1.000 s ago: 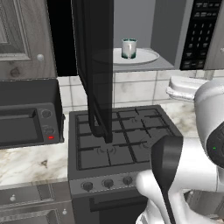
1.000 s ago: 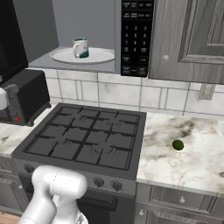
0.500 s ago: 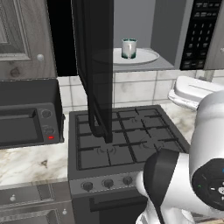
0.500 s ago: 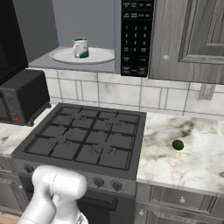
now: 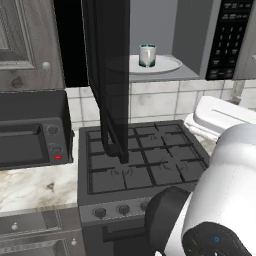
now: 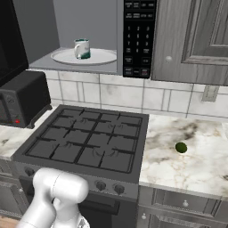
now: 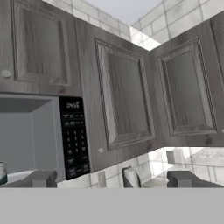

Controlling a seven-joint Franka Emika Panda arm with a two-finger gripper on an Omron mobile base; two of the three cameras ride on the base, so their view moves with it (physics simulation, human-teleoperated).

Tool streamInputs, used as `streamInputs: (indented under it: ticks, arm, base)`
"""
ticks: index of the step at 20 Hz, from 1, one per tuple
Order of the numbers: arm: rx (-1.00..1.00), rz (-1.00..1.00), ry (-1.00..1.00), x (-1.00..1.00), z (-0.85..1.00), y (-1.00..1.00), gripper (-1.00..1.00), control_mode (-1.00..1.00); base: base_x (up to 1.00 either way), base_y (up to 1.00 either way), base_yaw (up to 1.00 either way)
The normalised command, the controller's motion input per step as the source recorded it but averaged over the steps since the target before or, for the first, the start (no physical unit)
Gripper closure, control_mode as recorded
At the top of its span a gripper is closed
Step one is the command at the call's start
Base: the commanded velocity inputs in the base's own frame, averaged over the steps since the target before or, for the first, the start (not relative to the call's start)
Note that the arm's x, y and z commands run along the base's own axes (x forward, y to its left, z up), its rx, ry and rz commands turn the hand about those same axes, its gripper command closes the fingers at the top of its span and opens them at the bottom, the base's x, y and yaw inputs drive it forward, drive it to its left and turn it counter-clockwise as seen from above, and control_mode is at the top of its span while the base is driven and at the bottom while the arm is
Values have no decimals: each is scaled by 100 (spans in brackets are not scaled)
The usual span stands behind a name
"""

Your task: Pick the mug from the counter and place it inside the microwave. Then close the microwave.

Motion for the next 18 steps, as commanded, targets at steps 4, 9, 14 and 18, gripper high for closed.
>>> streamInputs:
  ticks: [4, 9, 14, 18]
  arm:
    - [0, -12, 0, -41, 0, 14, -100, -100]
    - [0, -10, 0, -17, -1, 26, -100, -100]
    - [0, -3, 0, -24, 0, 26, -100, -100]
    - [0, 0, 0, -6, 0, 39, -100, -100]
  base:
    - [0, 0, 0]
    - [0, 0, 0]
    - [0, 0, 0]
    - [0, 0, 0]
